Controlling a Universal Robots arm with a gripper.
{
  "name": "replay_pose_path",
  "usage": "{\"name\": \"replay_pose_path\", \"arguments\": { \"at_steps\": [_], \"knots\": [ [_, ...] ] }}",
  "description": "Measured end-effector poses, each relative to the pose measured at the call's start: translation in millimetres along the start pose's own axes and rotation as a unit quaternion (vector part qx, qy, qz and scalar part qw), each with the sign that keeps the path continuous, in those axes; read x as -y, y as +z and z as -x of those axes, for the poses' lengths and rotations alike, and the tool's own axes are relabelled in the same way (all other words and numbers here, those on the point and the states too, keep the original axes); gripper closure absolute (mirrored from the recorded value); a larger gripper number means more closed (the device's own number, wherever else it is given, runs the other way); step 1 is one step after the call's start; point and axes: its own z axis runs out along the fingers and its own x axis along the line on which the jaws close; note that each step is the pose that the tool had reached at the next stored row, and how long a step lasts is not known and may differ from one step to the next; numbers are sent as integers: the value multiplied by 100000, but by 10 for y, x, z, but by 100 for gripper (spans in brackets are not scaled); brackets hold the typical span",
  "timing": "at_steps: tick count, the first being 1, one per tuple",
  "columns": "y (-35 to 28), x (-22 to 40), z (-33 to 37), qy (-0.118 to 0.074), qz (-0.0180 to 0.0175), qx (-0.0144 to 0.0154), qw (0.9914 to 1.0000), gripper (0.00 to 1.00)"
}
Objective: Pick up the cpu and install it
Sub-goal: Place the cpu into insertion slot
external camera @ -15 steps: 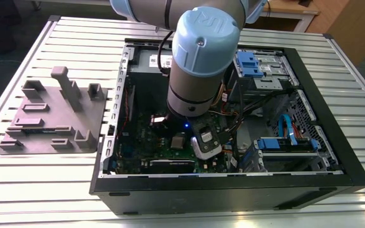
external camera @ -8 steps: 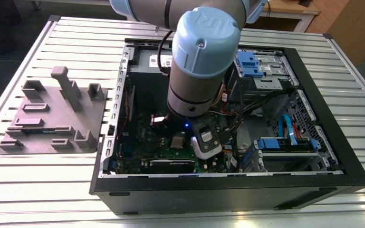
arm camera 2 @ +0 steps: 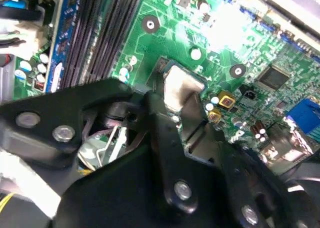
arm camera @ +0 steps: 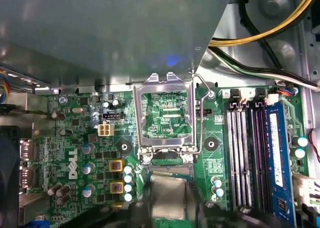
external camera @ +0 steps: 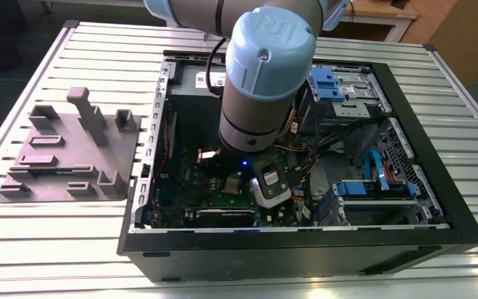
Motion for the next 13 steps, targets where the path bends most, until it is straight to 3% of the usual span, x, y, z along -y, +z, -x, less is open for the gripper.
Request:
{"name": "replay_pose_path", "arguments": {
  "at_steps": [13],
  "knots": [
    [-9,-2,1,-481,-98,-51,99999,60]
  ]
}}
